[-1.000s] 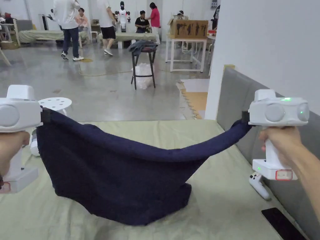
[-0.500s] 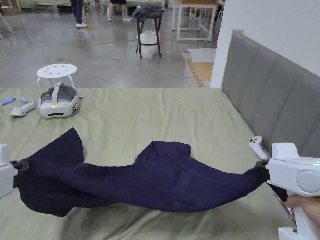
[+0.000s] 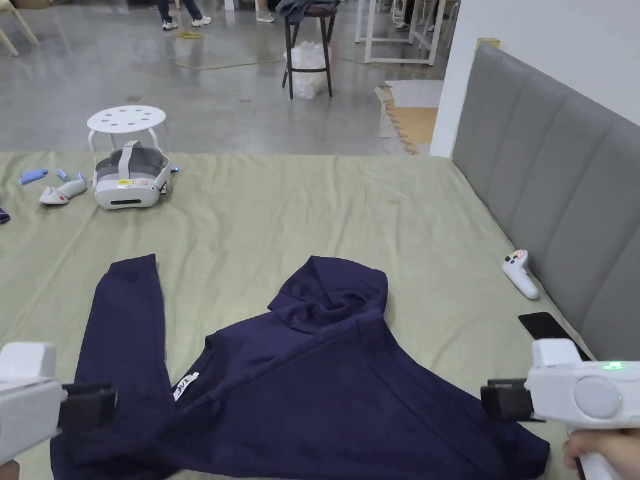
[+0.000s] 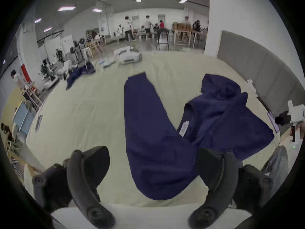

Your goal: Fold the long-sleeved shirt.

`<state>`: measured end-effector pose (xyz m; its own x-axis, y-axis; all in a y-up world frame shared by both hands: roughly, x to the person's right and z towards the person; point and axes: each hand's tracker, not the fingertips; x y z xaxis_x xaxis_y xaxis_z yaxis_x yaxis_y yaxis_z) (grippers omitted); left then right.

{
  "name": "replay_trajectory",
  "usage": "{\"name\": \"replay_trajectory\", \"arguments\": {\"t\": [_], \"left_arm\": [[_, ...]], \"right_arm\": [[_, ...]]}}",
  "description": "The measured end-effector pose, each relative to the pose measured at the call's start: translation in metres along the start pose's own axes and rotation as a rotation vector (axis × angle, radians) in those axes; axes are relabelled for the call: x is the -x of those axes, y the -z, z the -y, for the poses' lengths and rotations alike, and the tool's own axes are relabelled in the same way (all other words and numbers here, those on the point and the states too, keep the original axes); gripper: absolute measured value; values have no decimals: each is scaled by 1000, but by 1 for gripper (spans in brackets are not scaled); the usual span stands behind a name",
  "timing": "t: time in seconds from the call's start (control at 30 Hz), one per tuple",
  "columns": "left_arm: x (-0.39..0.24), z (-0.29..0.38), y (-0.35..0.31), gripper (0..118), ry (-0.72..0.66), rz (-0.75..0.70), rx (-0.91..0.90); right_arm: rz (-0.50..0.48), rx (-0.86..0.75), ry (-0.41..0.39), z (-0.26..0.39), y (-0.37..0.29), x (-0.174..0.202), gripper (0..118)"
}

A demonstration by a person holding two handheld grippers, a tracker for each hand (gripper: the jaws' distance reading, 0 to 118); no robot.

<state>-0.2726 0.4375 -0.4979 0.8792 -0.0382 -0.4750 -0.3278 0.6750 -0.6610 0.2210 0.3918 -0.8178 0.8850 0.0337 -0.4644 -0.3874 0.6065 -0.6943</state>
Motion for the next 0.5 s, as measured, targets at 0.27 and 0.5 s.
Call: {"name": "replay_trajectory", "arguments": {"t": [0.27,0.5], "left_arm": [[-31,-50,13,3,53,115,-96],[-78,-91,78,3,118,184,-80]], "right_arm": [[17,40,1,-10,-21,5,5],[87,192,156,19,32,-7,78]]}}
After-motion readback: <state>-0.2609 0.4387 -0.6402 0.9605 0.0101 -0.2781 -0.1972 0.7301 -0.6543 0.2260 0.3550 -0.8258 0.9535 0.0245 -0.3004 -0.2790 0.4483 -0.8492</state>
